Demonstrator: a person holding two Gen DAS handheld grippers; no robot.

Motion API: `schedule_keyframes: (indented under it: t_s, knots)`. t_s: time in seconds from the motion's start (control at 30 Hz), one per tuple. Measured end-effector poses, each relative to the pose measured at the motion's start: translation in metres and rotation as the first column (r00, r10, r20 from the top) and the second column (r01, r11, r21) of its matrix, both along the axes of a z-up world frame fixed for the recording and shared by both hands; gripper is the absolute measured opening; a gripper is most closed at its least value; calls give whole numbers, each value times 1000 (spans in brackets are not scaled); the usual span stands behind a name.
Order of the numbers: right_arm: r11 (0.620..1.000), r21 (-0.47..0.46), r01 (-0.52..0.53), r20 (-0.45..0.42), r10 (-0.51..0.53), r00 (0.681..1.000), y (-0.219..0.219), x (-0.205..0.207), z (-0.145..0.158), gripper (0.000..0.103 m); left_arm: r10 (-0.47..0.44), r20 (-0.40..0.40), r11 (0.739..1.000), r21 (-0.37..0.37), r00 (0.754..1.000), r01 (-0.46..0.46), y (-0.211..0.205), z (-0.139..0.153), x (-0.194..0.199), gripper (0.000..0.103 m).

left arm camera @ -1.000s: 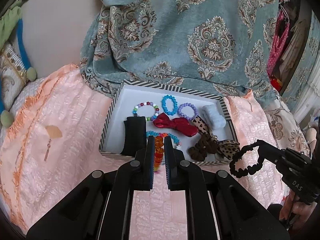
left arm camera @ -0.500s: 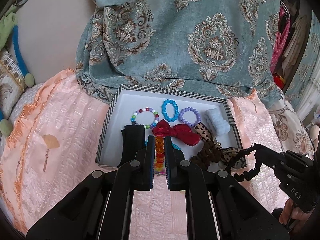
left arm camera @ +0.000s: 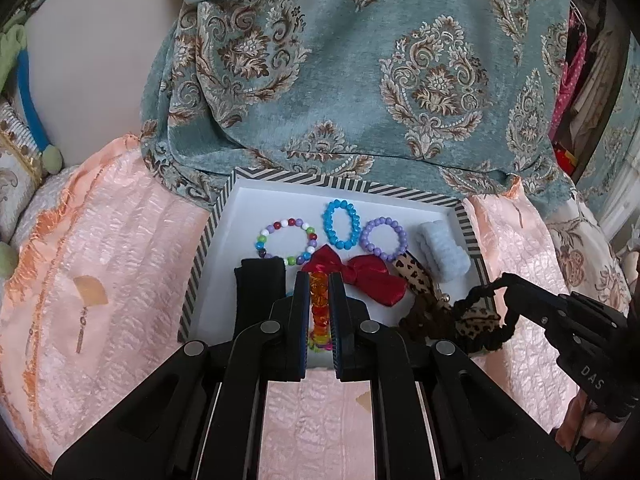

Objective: Organize jewelry
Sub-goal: 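Carry the orange bracelet and black scrunchie over the tray, then drop the orange bracelet and black scrunchie into the tray, opening both tools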

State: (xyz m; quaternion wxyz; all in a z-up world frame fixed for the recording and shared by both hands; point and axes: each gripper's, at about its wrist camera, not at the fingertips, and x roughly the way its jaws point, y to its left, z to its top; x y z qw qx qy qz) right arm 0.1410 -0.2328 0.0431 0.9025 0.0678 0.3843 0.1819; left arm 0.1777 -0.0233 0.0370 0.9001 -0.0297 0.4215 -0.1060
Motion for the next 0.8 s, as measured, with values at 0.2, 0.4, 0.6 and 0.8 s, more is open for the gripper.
schedule_keyframes:
  t_s: [0.2,0.4,0.6,0.8]
  knots:
    - [1000,2,13,-32,-13,999,-1,27,-12,6,-12,-18,1000,5,1000,12,-9,-9,20,8]
    - [999,29,39,-51,-38,998,-6,58,-20,6,16,-18,1000,-4,1000,-16,-2,-8,53,8]
    - [994,66,84,-81,-79,994,-10,92,-32,6,62,-14,998,-15,998,-62,11,-15,86,8]
    - [995,2,96,-135,-95,986,-8,115,-59,6,139,-38,990,7,990,-139,29,-39,118,8]
